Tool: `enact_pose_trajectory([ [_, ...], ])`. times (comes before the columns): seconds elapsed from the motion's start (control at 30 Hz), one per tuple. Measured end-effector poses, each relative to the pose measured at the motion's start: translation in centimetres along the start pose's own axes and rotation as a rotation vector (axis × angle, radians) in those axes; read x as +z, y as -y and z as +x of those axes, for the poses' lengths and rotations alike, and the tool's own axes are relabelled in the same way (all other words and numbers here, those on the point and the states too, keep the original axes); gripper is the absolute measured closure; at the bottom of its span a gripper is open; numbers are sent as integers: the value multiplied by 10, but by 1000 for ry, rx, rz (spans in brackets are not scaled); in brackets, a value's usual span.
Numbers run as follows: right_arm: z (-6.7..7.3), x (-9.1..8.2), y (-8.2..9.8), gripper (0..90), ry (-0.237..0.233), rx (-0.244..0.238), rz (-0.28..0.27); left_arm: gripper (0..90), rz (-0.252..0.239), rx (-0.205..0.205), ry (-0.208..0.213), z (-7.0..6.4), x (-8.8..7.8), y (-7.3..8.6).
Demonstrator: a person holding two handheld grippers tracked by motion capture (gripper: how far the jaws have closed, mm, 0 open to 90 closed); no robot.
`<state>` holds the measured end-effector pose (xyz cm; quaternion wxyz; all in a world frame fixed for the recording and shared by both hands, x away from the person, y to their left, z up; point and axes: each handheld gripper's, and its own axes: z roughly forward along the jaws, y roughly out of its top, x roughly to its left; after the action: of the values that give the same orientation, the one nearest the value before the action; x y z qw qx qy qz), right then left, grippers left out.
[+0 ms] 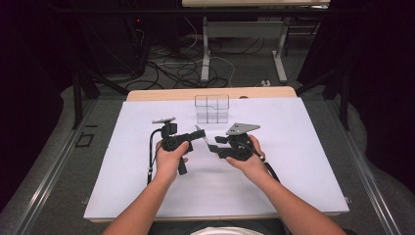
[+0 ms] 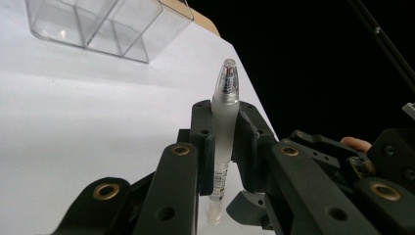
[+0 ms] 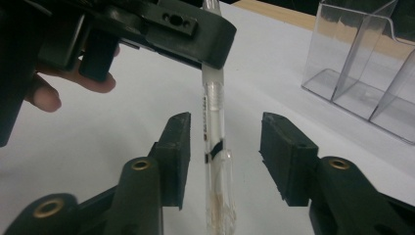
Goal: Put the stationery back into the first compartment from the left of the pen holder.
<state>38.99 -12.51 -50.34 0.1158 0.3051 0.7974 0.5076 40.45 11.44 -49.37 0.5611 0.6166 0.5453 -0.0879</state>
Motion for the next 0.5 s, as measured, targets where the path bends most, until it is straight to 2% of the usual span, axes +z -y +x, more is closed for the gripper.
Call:
enact_pose_trajectory([
  [0.1,-4,1,1,464,13,-1,6,797,-30,-2,-7,0,0,-2],
  [0.13,-5,1,1,453,12,-7,19,797,-27,4,-8,1,-1,-3],
  [0.2,-7,0,2,437,39,-5,15,797,-32,9,-16,2,-2,-5],
  [0.27,-10,-2,2,429,42,5,14,797,-39,16,-24,1,-3,-8],
  [0.33,-13,-5,2,365,52,21,11,797,-48,16,-35,-2,-4,-10],
  [0.4,-17,-6,2,340,70,44,8,797,-47,39,-42,-3,-5,-14],
  [0.5,-23,-9,2,273,89,30,22,797,-65,57,-54,-6,-6,-18],
])
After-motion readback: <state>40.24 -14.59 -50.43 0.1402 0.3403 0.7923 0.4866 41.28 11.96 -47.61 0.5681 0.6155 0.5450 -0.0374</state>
